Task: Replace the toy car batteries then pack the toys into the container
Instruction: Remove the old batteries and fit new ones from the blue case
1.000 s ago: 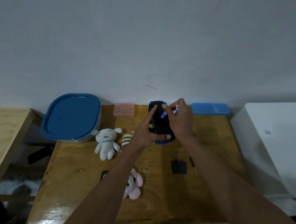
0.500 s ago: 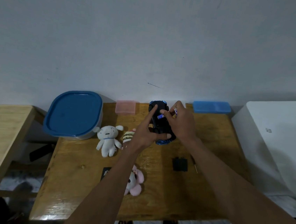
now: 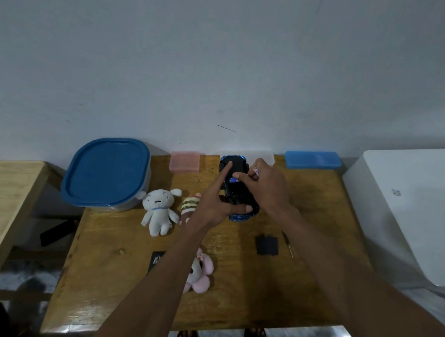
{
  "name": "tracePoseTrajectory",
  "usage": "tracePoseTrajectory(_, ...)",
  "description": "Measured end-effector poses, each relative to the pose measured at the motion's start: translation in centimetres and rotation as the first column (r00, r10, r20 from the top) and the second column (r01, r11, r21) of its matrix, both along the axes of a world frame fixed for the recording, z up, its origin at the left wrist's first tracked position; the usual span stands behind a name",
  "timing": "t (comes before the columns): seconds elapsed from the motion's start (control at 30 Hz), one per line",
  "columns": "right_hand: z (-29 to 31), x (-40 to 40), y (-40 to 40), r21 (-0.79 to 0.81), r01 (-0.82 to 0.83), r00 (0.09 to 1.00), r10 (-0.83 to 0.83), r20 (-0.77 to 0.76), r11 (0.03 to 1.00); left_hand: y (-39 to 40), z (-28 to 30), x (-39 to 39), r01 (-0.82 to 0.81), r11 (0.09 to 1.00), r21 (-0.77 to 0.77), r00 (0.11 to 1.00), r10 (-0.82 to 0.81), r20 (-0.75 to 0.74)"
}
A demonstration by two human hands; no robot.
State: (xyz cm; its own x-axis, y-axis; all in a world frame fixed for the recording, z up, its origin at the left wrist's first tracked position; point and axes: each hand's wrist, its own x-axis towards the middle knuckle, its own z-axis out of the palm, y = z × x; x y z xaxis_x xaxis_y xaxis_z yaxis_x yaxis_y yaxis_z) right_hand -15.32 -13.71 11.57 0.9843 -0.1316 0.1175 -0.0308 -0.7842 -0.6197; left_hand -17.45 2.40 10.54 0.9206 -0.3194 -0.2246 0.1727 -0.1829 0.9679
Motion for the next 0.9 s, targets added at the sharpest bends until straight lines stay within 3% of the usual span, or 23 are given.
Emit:
tracePoseTrajectory(0.23,0.0,-0.6,-0.2,0.062,-0.016,1.0,0.018,-0.018,0.998,0.4,0.0,0.0,-0.008,0.999,-0.048,1.0,0.008,-0.014)
tracePoseTrajectory(0.4,0.9,0.1,-0.3,0.251,0.037,0.994,-0.009,-0.113,0.967,0.5,0.1,-0.2,-0.01,0.999,-0.051,1.0,0.01,-0.004)
tracePoseTrajectory(0.9,2.2,0.3,0.2,0.186,-0.03,0.997,0.042,-0.061,0.982,0.1,1.0,0.0,-0.047,0.994,-0.096,0.999,0.047,-0.009)
